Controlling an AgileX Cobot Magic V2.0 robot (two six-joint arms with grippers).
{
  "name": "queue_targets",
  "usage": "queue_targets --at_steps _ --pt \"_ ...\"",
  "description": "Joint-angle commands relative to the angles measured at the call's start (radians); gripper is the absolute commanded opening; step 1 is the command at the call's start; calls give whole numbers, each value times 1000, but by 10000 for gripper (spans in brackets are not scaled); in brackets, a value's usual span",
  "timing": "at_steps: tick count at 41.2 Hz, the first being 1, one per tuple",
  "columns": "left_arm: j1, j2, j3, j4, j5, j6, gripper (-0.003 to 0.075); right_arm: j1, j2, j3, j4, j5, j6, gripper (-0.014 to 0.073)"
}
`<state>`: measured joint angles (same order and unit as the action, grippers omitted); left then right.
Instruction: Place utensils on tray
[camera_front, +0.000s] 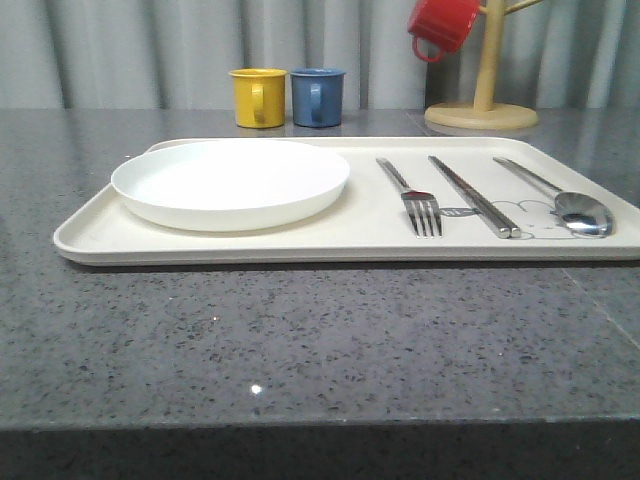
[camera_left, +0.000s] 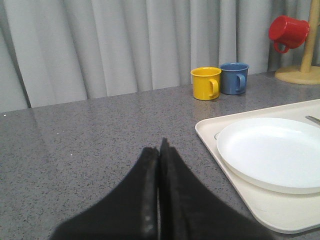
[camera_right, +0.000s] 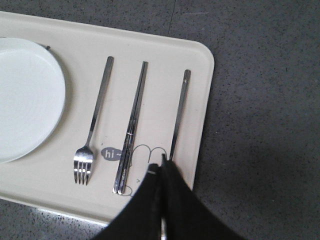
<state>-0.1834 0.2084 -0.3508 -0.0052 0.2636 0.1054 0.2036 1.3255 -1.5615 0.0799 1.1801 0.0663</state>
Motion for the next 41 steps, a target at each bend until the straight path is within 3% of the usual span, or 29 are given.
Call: queue_targets --at_steps 1,23,31,41 --pt "-6 8 -28 -8 -84 -8 -13 -1 -105 37 4 -59 -39 -112" --pt "-6 8 -28 -8 -84 -8 -13 -2 -671 715 -22 -434 -56 -112" --pt "-6 8 -28 -8 -84 -8 -13 -2 -911 997 -45 -662 -56 -112" --pt "-6 8 -28 -8 -84 -8 -13 -2 -1137 1205 -46 -875 -56 -112"
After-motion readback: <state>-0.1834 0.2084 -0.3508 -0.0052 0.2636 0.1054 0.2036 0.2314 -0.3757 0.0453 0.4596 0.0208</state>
